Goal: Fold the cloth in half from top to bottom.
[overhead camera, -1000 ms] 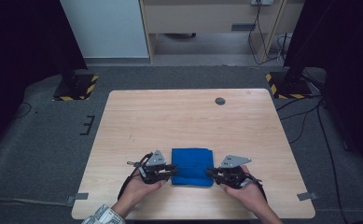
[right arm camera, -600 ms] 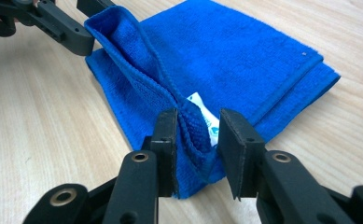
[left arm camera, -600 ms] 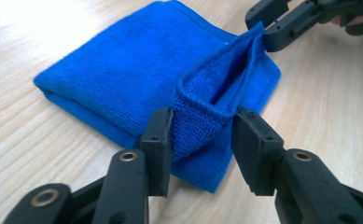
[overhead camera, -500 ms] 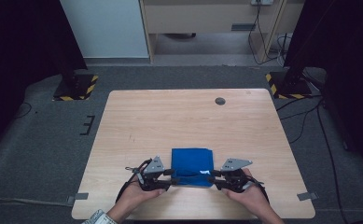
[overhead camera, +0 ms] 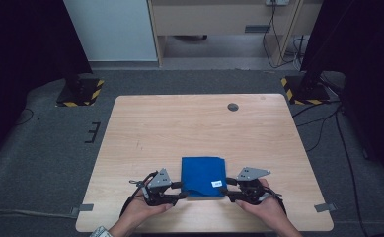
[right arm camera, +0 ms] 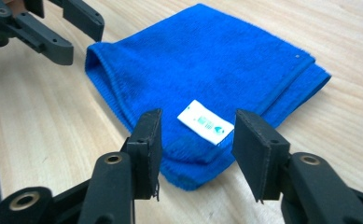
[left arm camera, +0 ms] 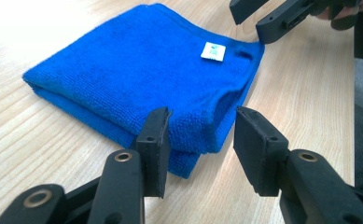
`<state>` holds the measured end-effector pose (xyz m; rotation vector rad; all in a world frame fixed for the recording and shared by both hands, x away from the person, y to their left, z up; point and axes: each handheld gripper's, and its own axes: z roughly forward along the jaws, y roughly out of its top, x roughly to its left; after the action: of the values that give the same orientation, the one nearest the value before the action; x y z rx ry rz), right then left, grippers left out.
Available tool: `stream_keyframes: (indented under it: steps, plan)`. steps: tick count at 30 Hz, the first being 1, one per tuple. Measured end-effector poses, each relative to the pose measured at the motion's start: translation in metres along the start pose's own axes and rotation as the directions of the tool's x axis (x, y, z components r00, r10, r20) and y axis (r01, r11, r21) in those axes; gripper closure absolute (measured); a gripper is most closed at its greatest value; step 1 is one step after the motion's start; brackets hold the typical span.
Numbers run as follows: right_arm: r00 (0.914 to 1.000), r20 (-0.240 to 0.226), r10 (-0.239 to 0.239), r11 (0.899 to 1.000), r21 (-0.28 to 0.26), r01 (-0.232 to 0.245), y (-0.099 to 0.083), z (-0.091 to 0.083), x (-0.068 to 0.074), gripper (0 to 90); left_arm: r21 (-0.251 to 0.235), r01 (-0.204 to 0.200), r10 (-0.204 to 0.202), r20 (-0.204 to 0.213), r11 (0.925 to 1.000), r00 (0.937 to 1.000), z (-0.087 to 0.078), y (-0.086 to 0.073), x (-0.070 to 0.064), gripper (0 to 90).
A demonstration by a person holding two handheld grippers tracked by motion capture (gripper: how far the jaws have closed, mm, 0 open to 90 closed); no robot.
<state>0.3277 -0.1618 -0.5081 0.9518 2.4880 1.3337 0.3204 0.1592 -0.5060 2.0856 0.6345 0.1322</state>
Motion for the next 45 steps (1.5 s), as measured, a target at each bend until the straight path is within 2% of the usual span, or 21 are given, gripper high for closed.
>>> stream_keyframes:
  steps: [6,10,14,20,28,35,40,45]
  plan:
    - [0.9993,0.037,0.003,1.000,-0.009,-0.003,0.004,0.006,-0.003,42.8,-0.025,0.018,-0.018,-0.014,0.9995,0.9997,-0.004,0.002,0.003,53.7]
    - [0.9981,0.061,0.007,1.000,-0.020,-0.006,0.006,0.008,-0.005,36.3,-0.043,0.047,-0.048,-0.029,0.9980,0.9985,-0.005,0.004,0.008,48.3]
    - [0.9967,0.078,0.023,1.000,-0.020,-0.021,0.008,0.011,-0.009,31.6,-0.043,0.059,-0.061,-0.049,0.9973,0.9969,-0.005,0.005,0.012,42.6]
    - [0.9953,0.091,0.035,0.999,-0.025,-0.033,0.012,0.013,-0.012,26.4,-0.049,0.086,-0.090,-0.087,0.9951,0.9921,-0.006,0.005,0.018,33.6]
    - [0.9937,0.099,0.054,0.998,-0.028,-0.051,0.016,0.015,-0.013,18.1,-0.049,0.089,-0.094,-0.117,0.9948,0.9887,-0.005,0.007,0.020,24.5]
    - [0.9920,0.104,0.072,0.997,-0.029,-0.069,0.022,0.015,-0.016,11.0,-0.053,0.126,-0.132,-0.147,0.9906,0.9803,-0.006,0.008,0.023,15.2]
    - [0.9903,0.115,0.078,0.996,-0.043,-0.074,0.024,0.012,-0.020,8.4,-0.050,0.127,-0.134,-0.167,0.9906,0.9769,-0.009,0.012,0.025,11.0]
    - [0.9848,0.142,0.100,0.994,-0.051,-0.094,0.025,0.009,-0.026,8.1,-0.060,0.129,-0.138,-0.189,0.9899,0.9722,-0.012,0.015,0.030,9.6]
